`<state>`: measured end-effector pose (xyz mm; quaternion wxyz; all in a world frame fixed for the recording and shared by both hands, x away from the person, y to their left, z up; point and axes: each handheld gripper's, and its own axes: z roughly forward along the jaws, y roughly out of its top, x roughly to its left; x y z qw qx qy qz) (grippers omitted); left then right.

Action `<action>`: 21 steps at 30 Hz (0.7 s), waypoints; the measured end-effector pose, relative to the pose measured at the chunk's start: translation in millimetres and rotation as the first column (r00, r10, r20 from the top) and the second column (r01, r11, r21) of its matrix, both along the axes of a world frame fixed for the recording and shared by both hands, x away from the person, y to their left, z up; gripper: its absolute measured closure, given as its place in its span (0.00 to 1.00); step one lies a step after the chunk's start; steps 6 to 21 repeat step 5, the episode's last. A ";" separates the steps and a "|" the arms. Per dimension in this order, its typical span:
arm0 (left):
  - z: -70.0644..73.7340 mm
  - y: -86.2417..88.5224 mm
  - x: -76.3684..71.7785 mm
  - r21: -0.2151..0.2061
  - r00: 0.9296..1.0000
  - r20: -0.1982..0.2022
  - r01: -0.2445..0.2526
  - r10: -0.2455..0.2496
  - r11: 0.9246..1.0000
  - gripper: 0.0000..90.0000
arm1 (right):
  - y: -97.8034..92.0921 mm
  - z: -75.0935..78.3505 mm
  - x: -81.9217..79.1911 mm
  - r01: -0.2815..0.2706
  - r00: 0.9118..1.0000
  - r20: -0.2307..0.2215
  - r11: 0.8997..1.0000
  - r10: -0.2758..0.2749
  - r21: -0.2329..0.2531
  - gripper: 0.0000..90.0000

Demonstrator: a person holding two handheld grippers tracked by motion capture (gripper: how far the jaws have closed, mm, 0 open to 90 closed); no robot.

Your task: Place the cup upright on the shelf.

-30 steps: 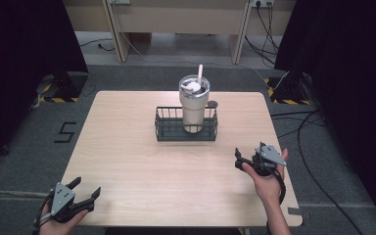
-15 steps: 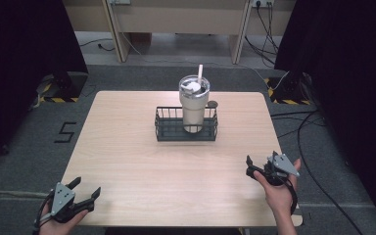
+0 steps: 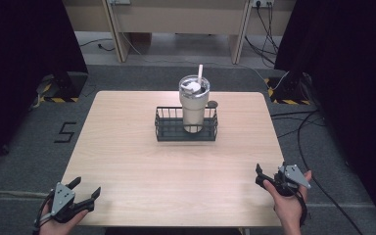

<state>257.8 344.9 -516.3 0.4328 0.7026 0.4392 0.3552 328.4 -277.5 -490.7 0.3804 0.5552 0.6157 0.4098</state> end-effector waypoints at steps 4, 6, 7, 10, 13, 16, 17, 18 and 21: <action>0.2 0.0 0.7 -0.005 1.000 0.003 -0.004 0.004 1.000 0.23 | -2.5 -1.2 -2.7 0.003 1.000 -0.002 1.000 -0.003 0.009 0.09; 0.4 0.0 1.1 -0.005 1.000 0.002 -0.005 0.005 1.000 0.23 | -3.1 -0.9 -2.8 0.001 1.000 0.001 1.000 -0.001 0.014 0.10; 0.4 0.0 1.1 -0.005 1.000 0.002 -0.005 0.005 1.000 0.23 | -3.1 -0.9 -2.8 0.001 1.000 0.001 1.000 -0.001 0.014 0.10; 0.4 0.0 1.1 -0.005 1.000 0.002 -0.005 0.005 1.000 0.23 | -3.1 -0.9 -2.8 0.001 1.000 0.001 1.000 -0.001 0.014 0.10; 0.4 0.0 1.1 -0.005 1.000 0.002 -0.005 0.005 1.000 0.23 | -3.1 -0.9 -2.8 0.001 1.000 0.001 1.000 -0.001 0.014 0.10; 0.4 0.0 1.1 -0.005 1.000 0.002 -0.005 0.005 1.000 0.23 | -3.1 -0.9 -2.8 0.001 1.000 0.001 1.000 -0.001 0.014 0.10; 0.4 0.0 1.1 -0.005 1.000 0.002 -0.005 0.005 1.000 0.23 | -3.1 -0.9 -2.8 0.001 1.000 0.001 1.000 -0.001 0.014 0.10; 0.4 0.0 1.1 -0.005 1.000 0.002 -0.005 0.005 1.000 0.23 | -3.1 -0.9 -2.8 0.001 1.000 0.001 1.000 -0.001 0.014 0.10; 0.4 0.0 1.1 -0.005 1.000 0.002 -0.005 0.005 1.000 0.23 | -3.1 -0.9 -2.8 0.001 1.000 0.001 1.000 -0.001 0.014 0.10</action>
